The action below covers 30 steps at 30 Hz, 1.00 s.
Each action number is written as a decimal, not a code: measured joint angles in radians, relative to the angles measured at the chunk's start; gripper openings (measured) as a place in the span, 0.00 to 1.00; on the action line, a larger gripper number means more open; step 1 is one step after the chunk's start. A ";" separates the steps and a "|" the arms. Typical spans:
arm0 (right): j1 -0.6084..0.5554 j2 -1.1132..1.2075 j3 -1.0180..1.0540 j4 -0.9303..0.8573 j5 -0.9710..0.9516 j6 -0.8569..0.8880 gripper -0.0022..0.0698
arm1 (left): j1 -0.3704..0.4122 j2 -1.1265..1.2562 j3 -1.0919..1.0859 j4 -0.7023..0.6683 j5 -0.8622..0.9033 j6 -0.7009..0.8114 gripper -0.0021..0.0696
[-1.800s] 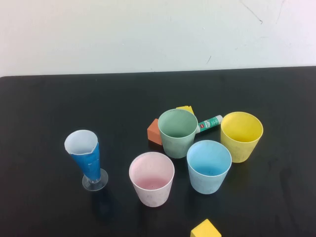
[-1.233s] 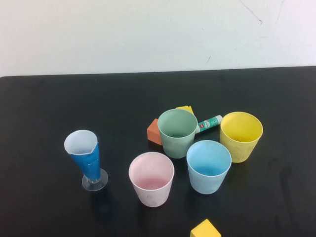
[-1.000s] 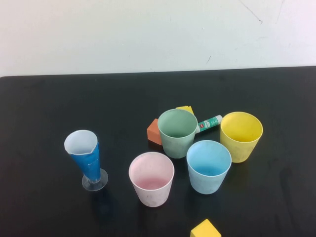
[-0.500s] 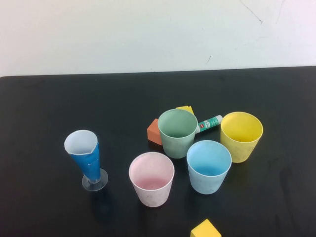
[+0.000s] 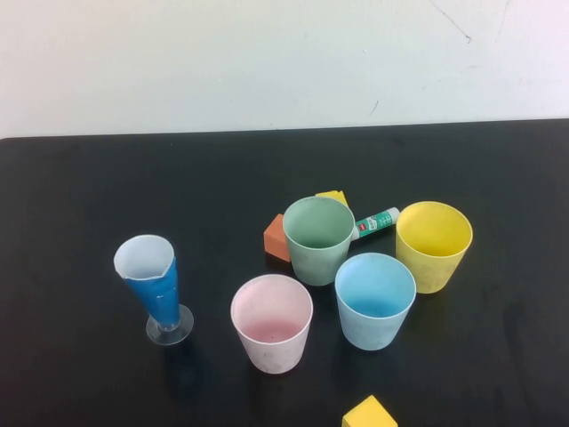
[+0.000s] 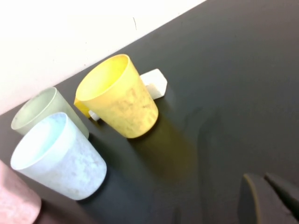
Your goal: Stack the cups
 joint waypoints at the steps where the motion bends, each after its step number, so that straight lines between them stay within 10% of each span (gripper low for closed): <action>1: 0.000 0.000 0.000 0.000 0.000 -0.002 0.03 | -0.012 0.016 -0.043 0.063 0.084 -0.007 0.03; 16: 0.000 0.000 0.000 0.000 0.000 -0.028 0.03 | -0.405 0.712 -0.810 0.013 0.931 0.777 0.03; 30: 0.000 0.000 0.000 0.000 0.022 -0.058 0.03 | -0.471 1.364 -1.321 -0.141 1.253 1.065 0.03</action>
